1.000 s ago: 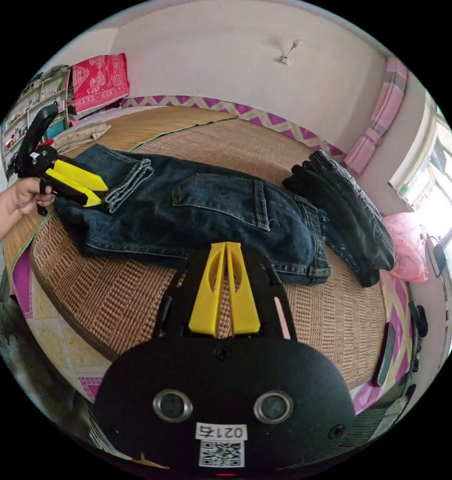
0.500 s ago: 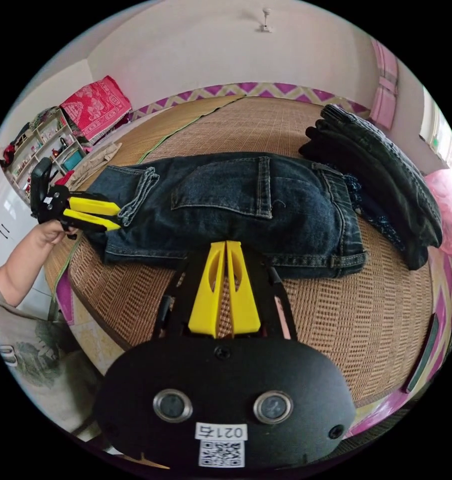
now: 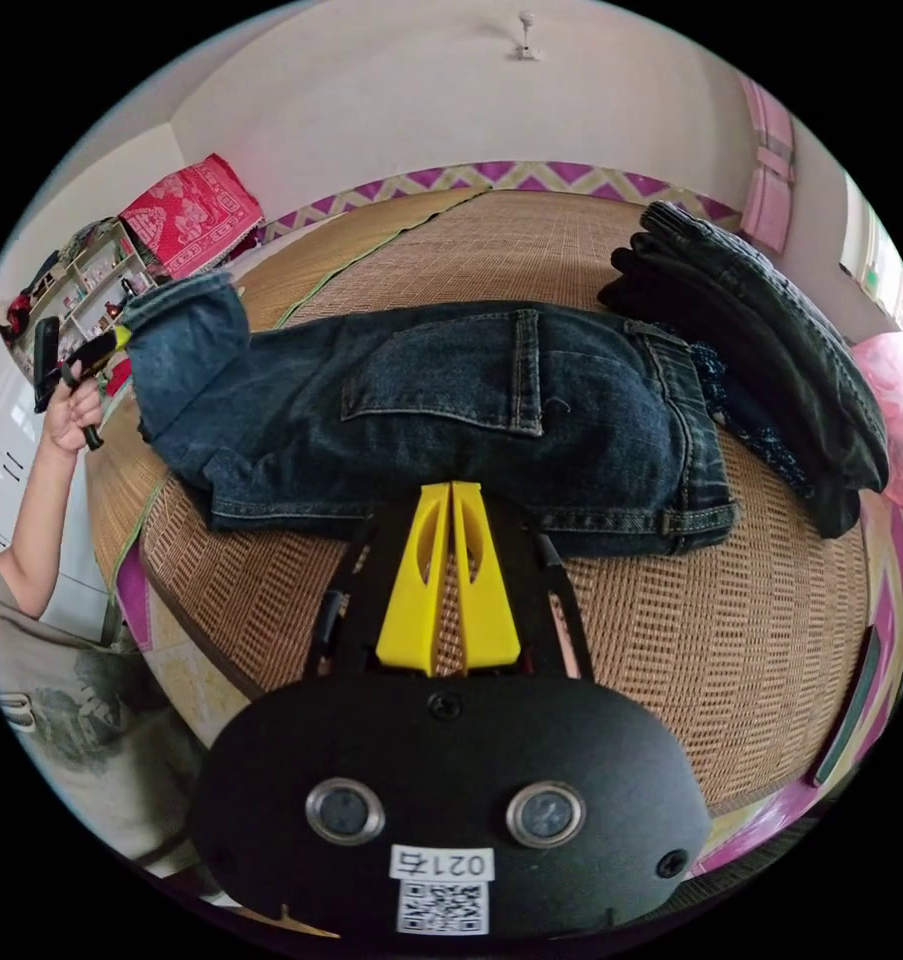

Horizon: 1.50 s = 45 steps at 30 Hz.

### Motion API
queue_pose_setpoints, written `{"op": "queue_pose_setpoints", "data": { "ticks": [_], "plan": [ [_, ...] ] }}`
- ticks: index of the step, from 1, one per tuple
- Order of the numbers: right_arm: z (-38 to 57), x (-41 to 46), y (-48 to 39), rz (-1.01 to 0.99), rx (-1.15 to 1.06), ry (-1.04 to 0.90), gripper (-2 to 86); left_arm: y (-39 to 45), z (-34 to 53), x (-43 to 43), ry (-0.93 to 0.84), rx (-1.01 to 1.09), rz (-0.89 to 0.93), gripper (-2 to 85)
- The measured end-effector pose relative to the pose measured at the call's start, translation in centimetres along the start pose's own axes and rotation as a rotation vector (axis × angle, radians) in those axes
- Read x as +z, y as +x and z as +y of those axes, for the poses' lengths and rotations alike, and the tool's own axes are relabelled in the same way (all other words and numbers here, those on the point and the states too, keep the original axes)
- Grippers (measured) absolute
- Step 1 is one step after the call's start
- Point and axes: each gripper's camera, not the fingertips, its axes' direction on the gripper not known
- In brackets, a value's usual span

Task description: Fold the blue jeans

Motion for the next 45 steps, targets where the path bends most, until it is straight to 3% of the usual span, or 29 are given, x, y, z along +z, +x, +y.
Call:
{"op": "queue_pose_setpoints", "data": {
  "ticks": [4,7,12,16,20,23,30,36,41,45],
  "plan": [
    [-0.6,0.6,-1.0,0.041,-0.019,-0.001,-0.5,-13.5,8.8,-16.3,0.155,-0.191,-0.209,-1.0],
    [-1.2,1.0,-1.7,0.074,-0.034,-0.002,-0.5,-22.6,17.2,-21.7,0.112,-0.333,-0.331,-0.9],
    [-2.5,1.8,-3.3,0.145,-0.062,-0.005,-0.6,-33.7,30.9,-18.2,-0.014,-0.566,-0.257,-0.8],
    [-4.0,2.3,-3.3,0.136,-0.033,-0.004,-0.6,-38.5,39.4,-18.6,0.208,-0.749,-0.007,-0.5],
    [-5.7,2.8,-3.0,0.114,-0.008,-0.004,-0.6,-39.3,42.6,-19.6,0.324,-0.776,0.039,-0.6],
    [-7.3,3.3,-3.3,0.121,-0.003,-0.004,-0.7,-36.9,41.1,-19.7,0.343,-0.629,0.045,-0.1],
    [-16.5,2.7,-6.4,0.177,-0.285,-0.052,-1.0,-25.6,29.0,-6.6,-0.03,-0.031,-0.091,5.7],
    [-25.6,4.0,-8.8,0.157,-0.673,-0.507,-0.8,-22.0,23.0,7.3,-0.315,0.13,-0.087,8.3],
    [-32.7,0.2,-8.0,0.064,-0.732,-0.303,3.8,-18.7,20.2,15.9,-0.41,0.248,-0.071,8.7],
    [-38.3,8.1,-7.4,0.208,-0.848,-0.346,8.5,-16.5,18.7,23.0,-0.534,0.338,-0.108,9.5]
  ]
}}
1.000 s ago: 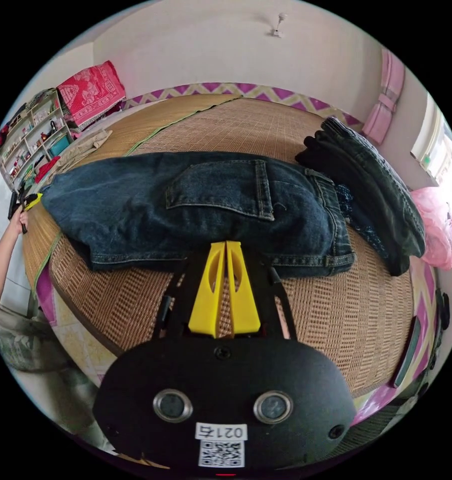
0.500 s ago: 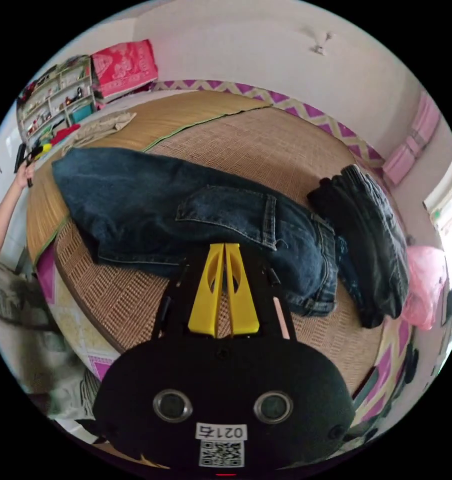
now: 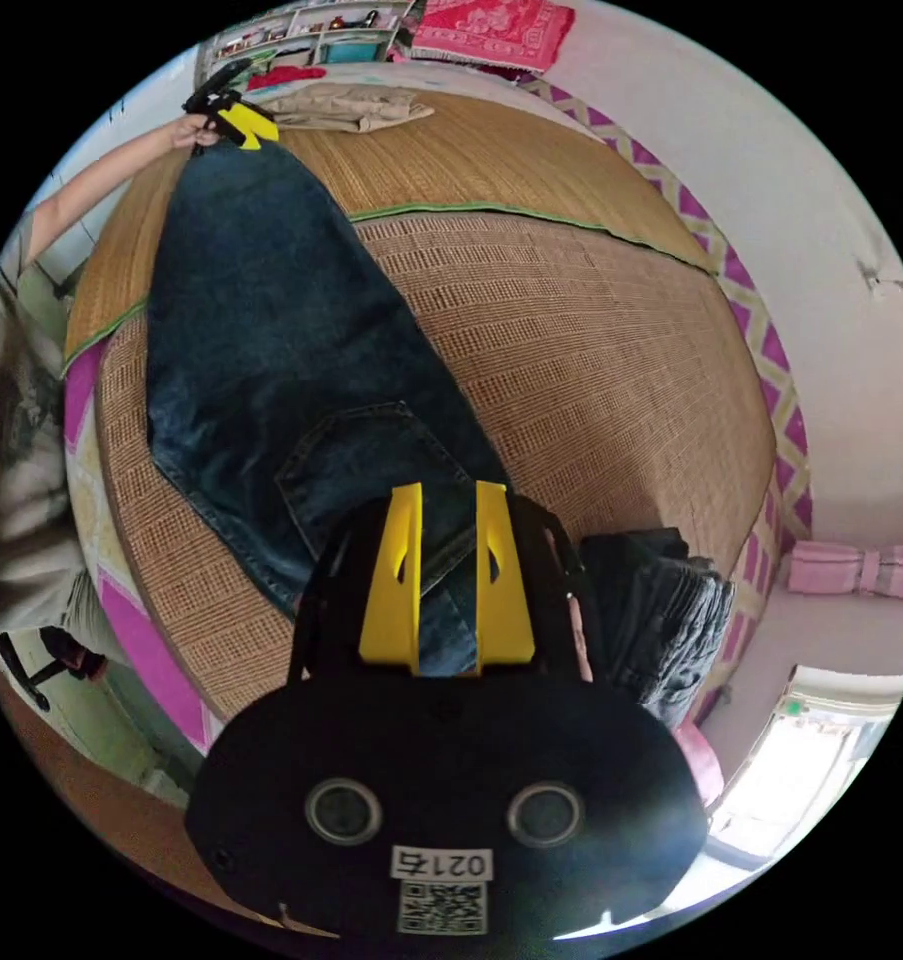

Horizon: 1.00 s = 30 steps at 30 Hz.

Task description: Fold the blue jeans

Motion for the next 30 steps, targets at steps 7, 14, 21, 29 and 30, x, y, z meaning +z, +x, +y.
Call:
{"op": "queue_pose_setpoints", "data": {
  "ticks": [7,14,21,29,30],
  "plan": [
    [-2.6,6.7,9.6,-0.16,0.037,-0.018,7.0,1.4,-4.6,2.6,-0.058,0.072,0.089,11.1],
    [0.0,6.3,12.6,-0.312,0.046,0.037,2.6,2.5,-5.1,2.3,-0.088,0.062,0.11,9.7],
    [2.5,2.6,11.7,-0.203,0.028,0.061,-0.9,6.2,-5.0,-2.5,-0.017,0.089,0.06,-0.4],
    [13.1,-11.6,3.7,-0.054,-0.022,0.293,-1.0,21.9,1.6,-16.9,0.173,0.275,-0.065,-0.8],
    [15.7,-13.9,1.4,-0.017,-0.022,0.334,-1.0,24.1,3.4,-18.6,0.215,0.261,-0.125,-0.8]
  ]
}}
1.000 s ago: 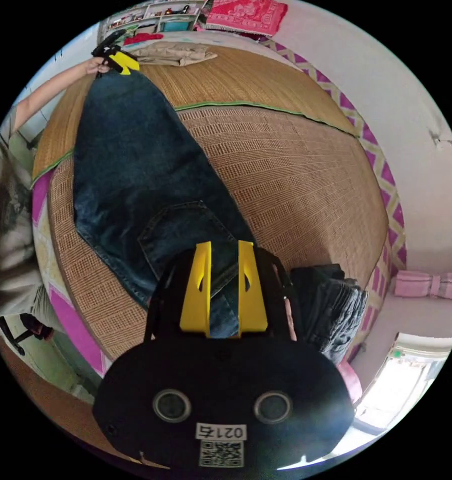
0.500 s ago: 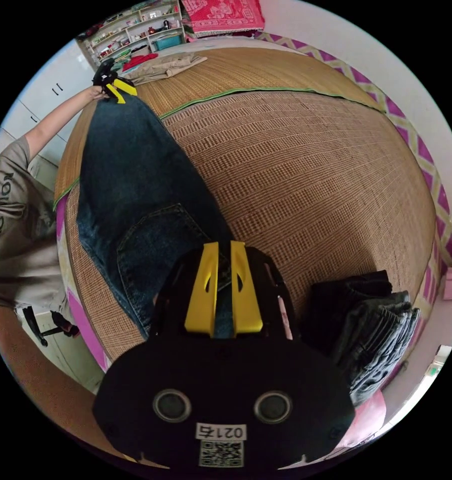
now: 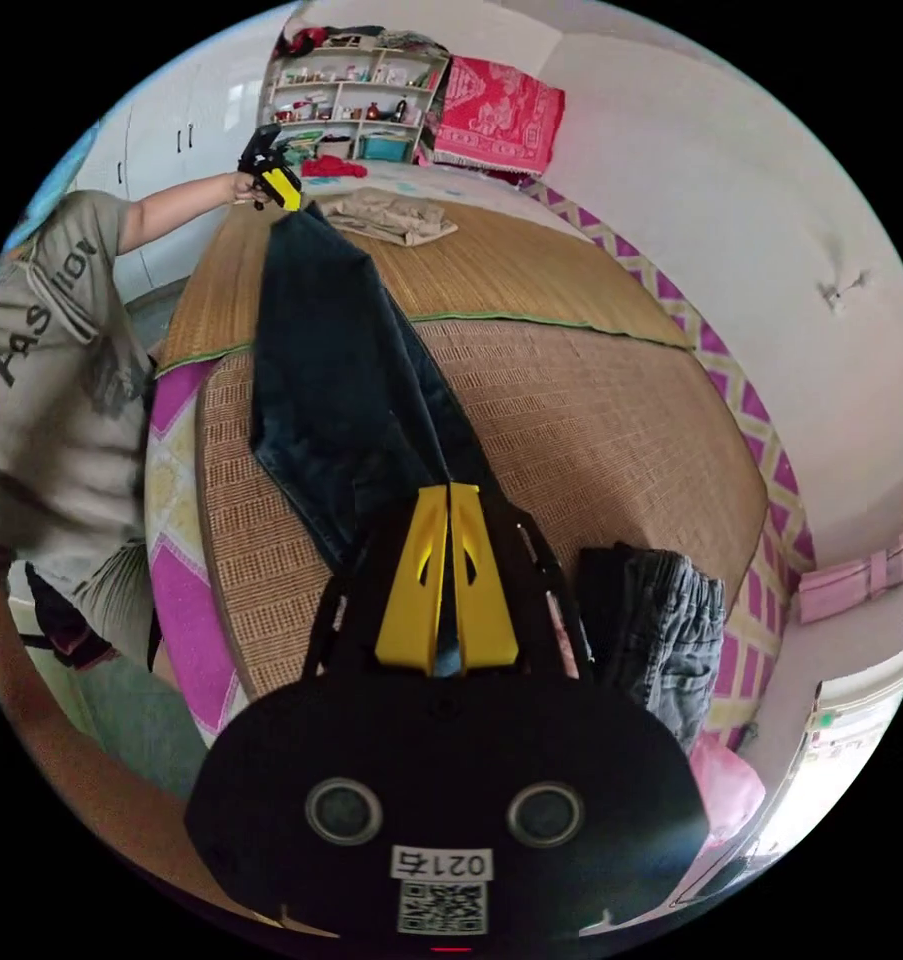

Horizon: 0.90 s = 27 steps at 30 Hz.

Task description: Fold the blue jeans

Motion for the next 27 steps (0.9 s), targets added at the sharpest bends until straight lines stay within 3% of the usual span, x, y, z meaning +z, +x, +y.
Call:
{"op": "queue_pose_setpoints", "data": {
  "ticks": [3,6,12,20,24,27],
  "plan": [
    [4.1,-5.6,-5.5,0.115,0.019,0.093,-1.0,3.7,1.1,-3.9,0.084,-0.037,-0.066,-0.5],
    [6.2,-8.4,-8.6,0.15,0.078,0.129,-1.0,7.3,1.7,-6.3,0.057,0.011,-0.079,-0.5],
    [11.2,-13.2,-18.9,0.135,0.008,0.054,-1.0,16.5,8.2,-11.1,0.098,0.008,0.071,-0.9],
    [20.4,-2.5,-29.3,0.044,0.154,-0.141,-0.9,21.0,20.7,-1.1,-0.001,-0.4,0.267,-0.9],
    [22.6,-6.6,-26.8,-0.081,0.335,-0.033,-0.9,20.6,25.5,-3.5,0.128,-0.541,0.304,-1.0],
    [24.0,-12.7,-26.2,-0.146,0.35,0.273,-0.8,19.1,29.2,-8.3,0.334,-0.658,0.186,-1.0]
  ]
}}
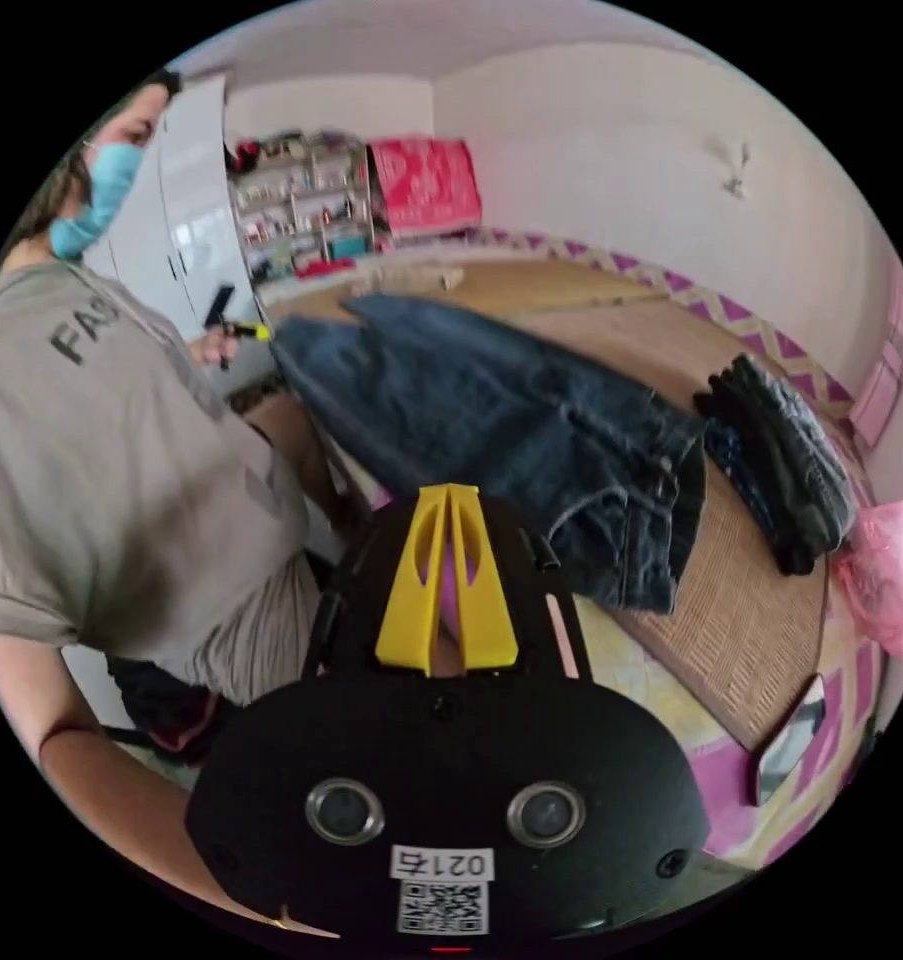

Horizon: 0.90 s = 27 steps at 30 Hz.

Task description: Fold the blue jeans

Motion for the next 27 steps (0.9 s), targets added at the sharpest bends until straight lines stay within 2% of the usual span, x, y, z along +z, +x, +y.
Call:
{"op": "queue_pose_setpoints", "data": {
  "ticks": [2,5,8,9,13,17,20,24,27],
  "plan": [
    [-1.1,-1.6,-0.1,0.039,0.003,0.101,-0.4,-1.1,-0.6,-1.6,0.067,-0.044,-0.139,-1.0],
    [-5.5,1.0,-0.6,0.141,-0.071,0.079,1.9,-2.5,-3.8,1.3,-0.047,-0.022,-0.315,-1.0],
    [-11.4,7.3,-0.1,0.158,-0.151,-0.01,5.3,-6.2,-5.2,7.8,-0.351,-0.056,-0.434,-1.0],
    [-13.8,10.0,0.3,0.161,-0.169,-0.038,5.5,-6.9,-5.5,7.7,-0.288,-0.044,-0.426,-1.0],
    [-21.1,17.8,3.0,0.133,-0.138,-0.08,4.9,-9.6,-7.6,9.9,-0.395,-0.007,-0.417,-0.9],
    [-25.6,24.3,4.5,0.105,-0.153,-0.182,4.8,-12.6,-9.6,12.4,-0.424,0.018,-0.385,-0.9],
    [-28.5,29.0,6.2,0.116,-0.13,-0.25,4.1,-16.5,-10.9,14.0,-0.444,-0.037,-0.28,-1.0],
    [-31.9,32.9,11.1,0.069,0.05,-0.214,-0.1,-21.4,-11.4,15.5,-0.421,-0.147,-0.147,-0.9],
    [-33.2,37.0,13.3,0.063,0.107,-0.281,-0.8,-24.5,-10.9,16.3,-0.407,-0.256,-0.031,-1.0]
  ]
}}
